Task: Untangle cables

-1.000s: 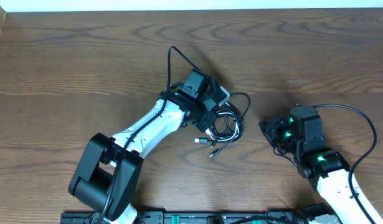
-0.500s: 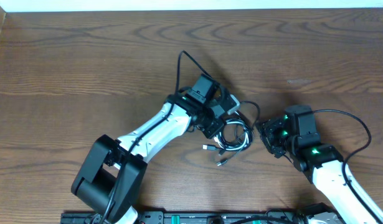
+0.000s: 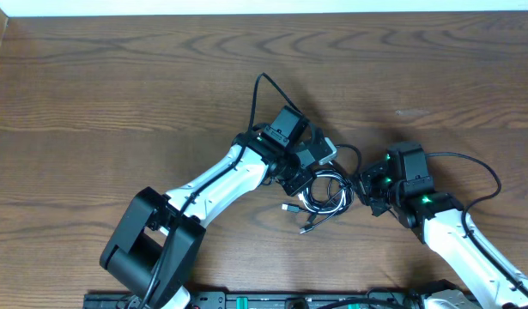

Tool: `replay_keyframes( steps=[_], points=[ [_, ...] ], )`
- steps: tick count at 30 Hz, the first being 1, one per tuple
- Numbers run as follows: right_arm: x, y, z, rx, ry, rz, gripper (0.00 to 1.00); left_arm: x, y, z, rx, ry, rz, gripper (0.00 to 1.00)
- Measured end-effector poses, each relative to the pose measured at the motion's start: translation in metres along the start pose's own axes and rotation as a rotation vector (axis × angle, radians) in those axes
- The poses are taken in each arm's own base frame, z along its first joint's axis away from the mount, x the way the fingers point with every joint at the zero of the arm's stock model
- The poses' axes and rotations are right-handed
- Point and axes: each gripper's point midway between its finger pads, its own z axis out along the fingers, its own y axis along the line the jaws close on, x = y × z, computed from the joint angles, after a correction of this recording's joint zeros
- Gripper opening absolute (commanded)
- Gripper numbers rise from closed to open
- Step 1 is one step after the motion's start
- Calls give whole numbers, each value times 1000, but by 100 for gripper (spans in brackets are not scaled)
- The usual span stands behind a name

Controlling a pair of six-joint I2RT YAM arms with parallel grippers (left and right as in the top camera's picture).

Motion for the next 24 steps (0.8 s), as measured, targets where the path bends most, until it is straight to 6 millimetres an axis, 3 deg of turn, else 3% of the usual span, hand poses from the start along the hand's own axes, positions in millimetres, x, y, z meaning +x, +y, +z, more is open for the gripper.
replay_keyframes(
  steps=[8,24],
  points=[
    [1,1,0,-3,5,-29,1,0,1,0,-7,3,0,8],
    [2,8,-5,-59,75,-252,1,9,43,-6,-268,60,-48,8]
  ],
)
